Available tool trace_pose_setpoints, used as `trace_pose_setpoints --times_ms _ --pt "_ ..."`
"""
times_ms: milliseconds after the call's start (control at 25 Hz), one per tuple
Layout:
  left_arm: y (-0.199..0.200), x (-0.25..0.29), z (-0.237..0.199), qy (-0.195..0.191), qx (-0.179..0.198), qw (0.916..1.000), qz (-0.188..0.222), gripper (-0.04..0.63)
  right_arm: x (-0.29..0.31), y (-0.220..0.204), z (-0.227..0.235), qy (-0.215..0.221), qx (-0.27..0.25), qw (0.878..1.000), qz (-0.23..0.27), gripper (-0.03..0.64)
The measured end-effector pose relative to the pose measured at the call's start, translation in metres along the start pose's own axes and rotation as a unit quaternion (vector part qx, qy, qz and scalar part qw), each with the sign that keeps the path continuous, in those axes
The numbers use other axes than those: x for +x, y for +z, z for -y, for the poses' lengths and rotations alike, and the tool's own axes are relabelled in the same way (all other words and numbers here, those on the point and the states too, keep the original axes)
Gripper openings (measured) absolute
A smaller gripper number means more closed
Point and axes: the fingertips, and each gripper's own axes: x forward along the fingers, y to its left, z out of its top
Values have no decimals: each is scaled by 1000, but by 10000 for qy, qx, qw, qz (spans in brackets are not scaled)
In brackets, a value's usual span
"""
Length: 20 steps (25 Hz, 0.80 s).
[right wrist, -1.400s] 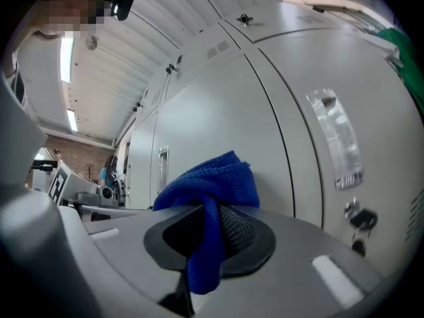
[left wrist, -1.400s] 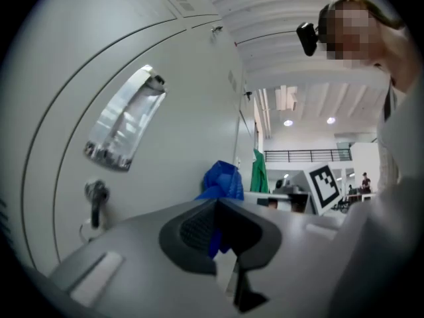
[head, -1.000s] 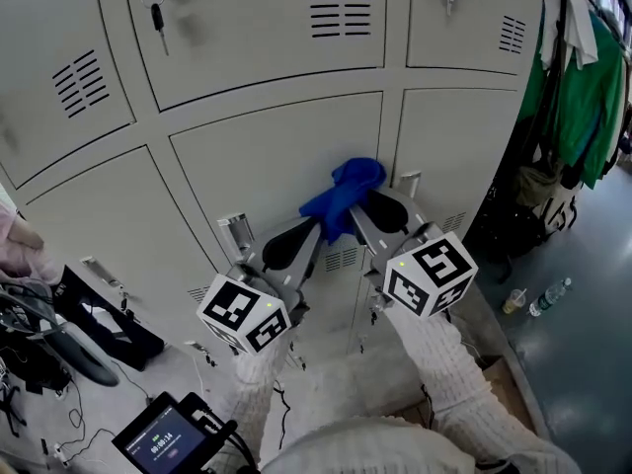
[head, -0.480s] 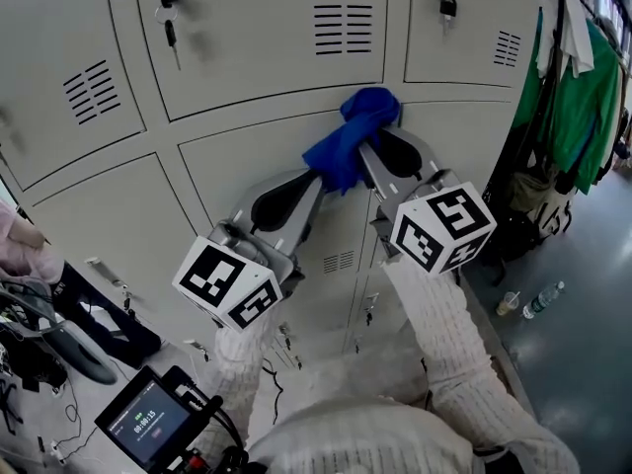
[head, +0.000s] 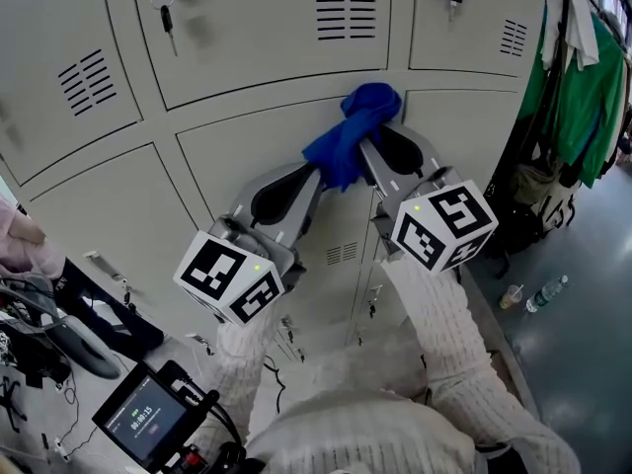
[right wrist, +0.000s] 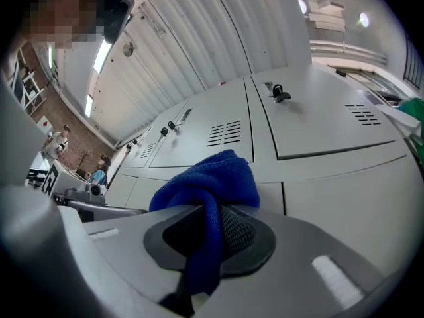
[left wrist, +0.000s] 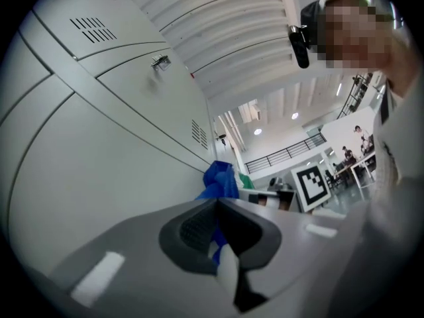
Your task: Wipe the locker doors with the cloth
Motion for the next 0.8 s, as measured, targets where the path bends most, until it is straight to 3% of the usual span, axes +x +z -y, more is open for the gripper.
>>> trace_pose_setpoints --times_ms 440,800 --pt "-52 -17 3 99 -492 9983 -287 6 -19 -62 -14 -10 178 9988 -455 52" --pt "-114 -36 16 303 -1076 9911 -729 6 -45 -131 -26 -40 553 9927 -1074 52"
